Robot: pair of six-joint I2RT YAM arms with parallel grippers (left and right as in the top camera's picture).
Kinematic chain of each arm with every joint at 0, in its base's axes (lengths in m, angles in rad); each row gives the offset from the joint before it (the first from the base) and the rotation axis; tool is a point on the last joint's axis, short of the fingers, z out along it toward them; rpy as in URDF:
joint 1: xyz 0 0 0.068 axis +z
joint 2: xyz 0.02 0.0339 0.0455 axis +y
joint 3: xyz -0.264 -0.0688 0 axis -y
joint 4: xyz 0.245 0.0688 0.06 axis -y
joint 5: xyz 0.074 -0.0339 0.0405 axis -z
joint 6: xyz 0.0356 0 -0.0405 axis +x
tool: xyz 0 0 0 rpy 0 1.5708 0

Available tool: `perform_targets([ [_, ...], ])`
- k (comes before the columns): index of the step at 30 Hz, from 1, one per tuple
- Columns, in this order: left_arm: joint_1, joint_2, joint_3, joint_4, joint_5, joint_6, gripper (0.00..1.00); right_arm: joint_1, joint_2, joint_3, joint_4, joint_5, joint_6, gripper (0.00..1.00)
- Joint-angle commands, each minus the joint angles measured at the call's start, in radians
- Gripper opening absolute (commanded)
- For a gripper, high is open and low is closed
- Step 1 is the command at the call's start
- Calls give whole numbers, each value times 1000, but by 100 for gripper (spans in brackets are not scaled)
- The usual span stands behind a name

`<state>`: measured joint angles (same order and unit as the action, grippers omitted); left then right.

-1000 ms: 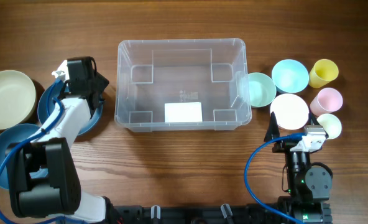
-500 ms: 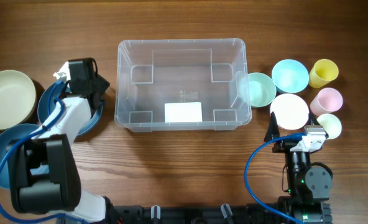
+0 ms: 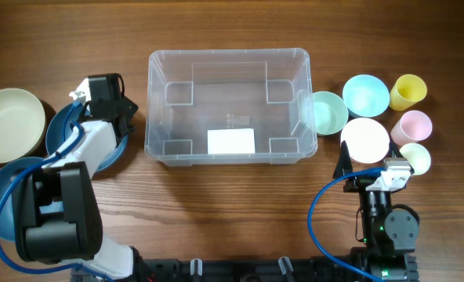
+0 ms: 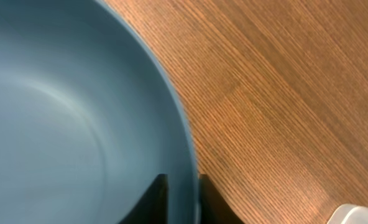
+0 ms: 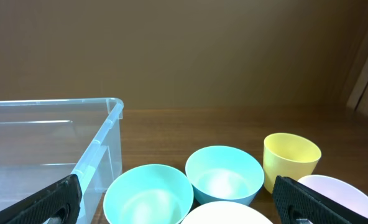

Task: Pack container
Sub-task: 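Lower the left gripper and pinch the rim of the top blue plate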

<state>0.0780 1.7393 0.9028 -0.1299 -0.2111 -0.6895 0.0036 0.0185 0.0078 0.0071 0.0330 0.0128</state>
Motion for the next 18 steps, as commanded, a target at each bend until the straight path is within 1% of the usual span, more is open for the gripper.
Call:
perform_targets([
  [1, 4, 7, 13, 6, -2, 1, 7, -3, -5, -3, 3, -13, -10, 100],
  [4, 3, 7, 13, 11, -2, 1, 4, -3, -5, -3, 3, -13, -10, 100],
  [11, 3, 0, 13, 34, -2, 1, 4, -3, -5, -3, 3, -13, -10, 100],
  [18, 3, -77, 14, 36, 2, 1, 4, -3, -5, -3, 3, -13, -10, 100],
])
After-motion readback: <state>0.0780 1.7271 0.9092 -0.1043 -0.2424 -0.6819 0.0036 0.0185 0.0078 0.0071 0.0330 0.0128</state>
